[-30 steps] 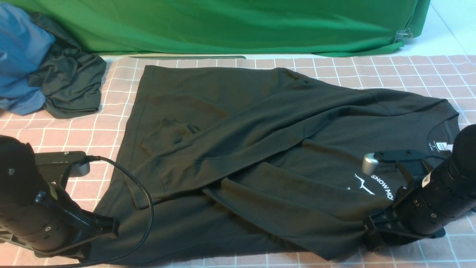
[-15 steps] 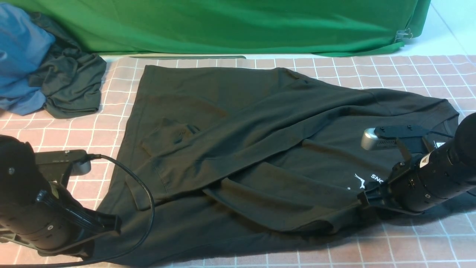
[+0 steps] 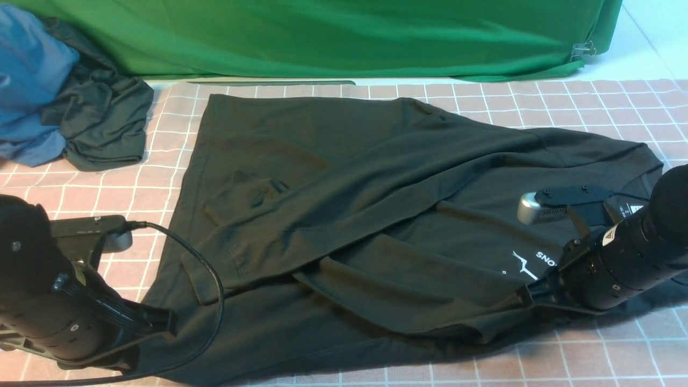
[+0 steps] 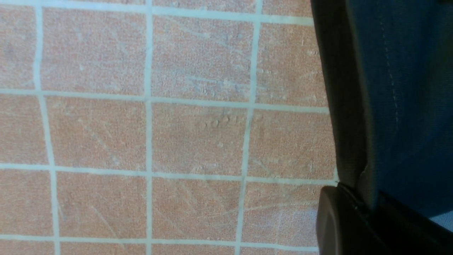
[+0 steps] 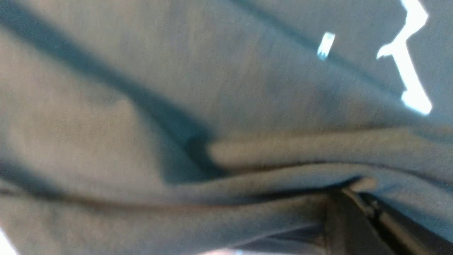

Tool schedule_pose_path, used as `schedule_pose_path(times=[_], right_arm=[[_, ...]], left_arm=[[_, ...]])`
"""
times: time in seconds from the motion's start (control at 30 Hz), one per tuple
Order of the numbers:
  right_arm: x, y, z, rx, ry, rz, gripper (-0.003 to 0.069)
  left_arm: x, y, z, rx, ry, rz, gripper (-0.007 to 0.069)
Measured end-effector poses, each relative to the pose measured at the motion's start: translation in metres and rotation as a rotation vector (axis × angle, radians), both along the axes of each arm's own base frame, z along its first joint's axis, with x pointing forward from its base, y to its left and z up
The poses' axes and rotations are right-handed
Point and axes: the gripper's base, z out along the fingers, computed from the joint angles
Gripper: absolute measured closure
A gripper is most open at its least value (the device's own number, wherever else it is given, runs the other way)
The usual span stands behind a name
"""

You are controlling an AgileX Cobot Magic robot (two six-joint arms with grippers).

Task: Fold a long-sleeved shirt over a pink coffee tablecloth.
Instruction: 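Grasp the near edge of the shirt at its hem and shoulder corners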

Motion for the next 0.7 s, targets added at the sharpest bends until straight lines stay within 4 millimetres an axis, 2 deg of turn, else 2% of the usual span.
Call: schedule_pose_path(times=[0.27,0.37,0.6,0.7], right_arm=[[-0.021,-0.006,0.035,-0.004,-0.036,0.03,0.0619],[-0.031,-0.01,0.041,-0.017,-0.033,0.033,0.0619],[-0.047,-0.017,0.035,-0.085,0.064,0.067,0.062],[-0.048,-0.014,0.035,-0.041,0.079,0.055,0.062]], left_arm=[[-0.001,0.001,0.0,0.009,0.007,-0.004,0.0593],[-0.001,0.001,0.0,0.01,0.007,-0.005,0.0593],[-0.001,0.001,0.0,0.012,0.008,-0.006,0.0593],[-0.001,0.001,0.0,0.012,0.008,-0.006,0.0593]])
